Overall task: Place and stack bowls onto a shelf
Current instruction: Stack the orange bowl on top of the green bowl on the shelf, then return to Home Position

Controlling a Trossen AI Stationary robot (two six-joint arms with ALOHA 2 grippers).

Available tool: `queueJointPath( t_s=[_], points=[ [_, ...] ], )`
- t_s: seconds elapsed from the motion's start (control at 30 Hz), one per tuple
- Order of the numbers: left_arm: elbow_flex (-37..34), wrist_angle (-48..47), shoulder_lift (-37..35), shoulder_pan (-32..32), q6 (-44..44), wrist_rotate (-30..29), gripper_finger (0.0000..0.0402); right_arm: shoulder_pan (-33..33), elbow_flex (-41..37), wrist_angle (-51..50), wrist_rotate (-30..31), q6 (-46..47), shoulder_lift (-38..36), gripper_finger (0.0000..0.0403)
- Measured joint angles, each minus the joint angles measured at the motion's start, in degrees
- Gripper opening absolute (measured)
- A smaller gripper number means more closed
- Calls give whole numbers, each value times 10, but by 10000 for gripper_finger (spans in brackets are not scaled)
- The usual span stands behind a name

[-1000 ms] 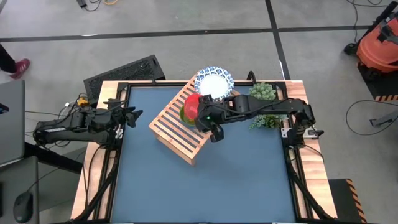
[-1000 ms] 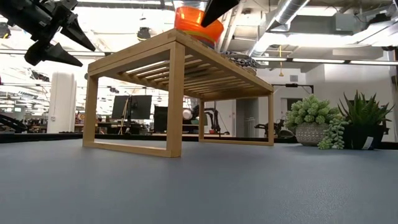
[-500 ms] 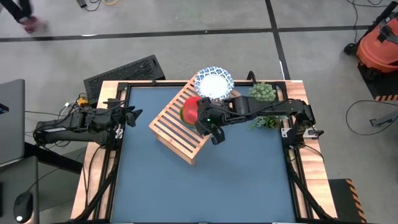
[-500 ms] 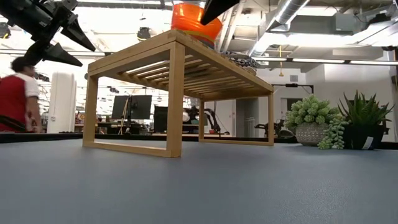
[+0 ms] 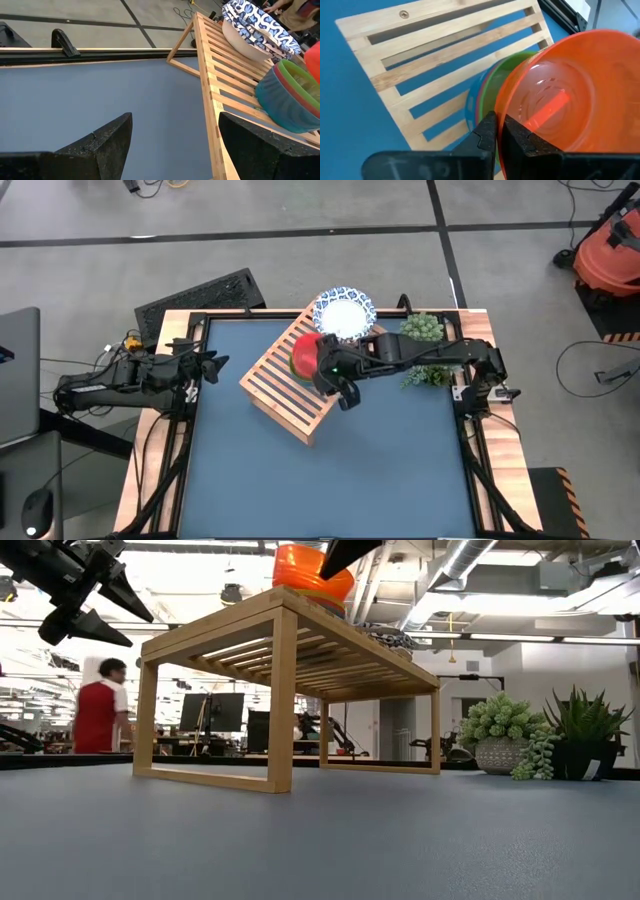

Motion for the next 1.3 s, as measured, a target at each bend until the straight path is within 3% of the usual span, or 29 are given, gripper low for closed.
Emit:
queueJointPath(
  t_s=[0.5, 0.77, 1.03, 1.3],
  points=[
    [0, 0, 0, 0, 0, 1, 281, -11, 0, -3, 8, 2, 0, 123],
    [0, 0, 0, 0, -2, 7, 281, -8, -1, 6, 17, 42, -6, 141],
    [0, 7, 0, 0, -17, 61, 281, 36, -1, 64, 17, 160, -62, 137],
    [0, 5, 0, 0, -28, 70, 281, 64, 0, 17, 15, 264, -115, 135]
  ],
)
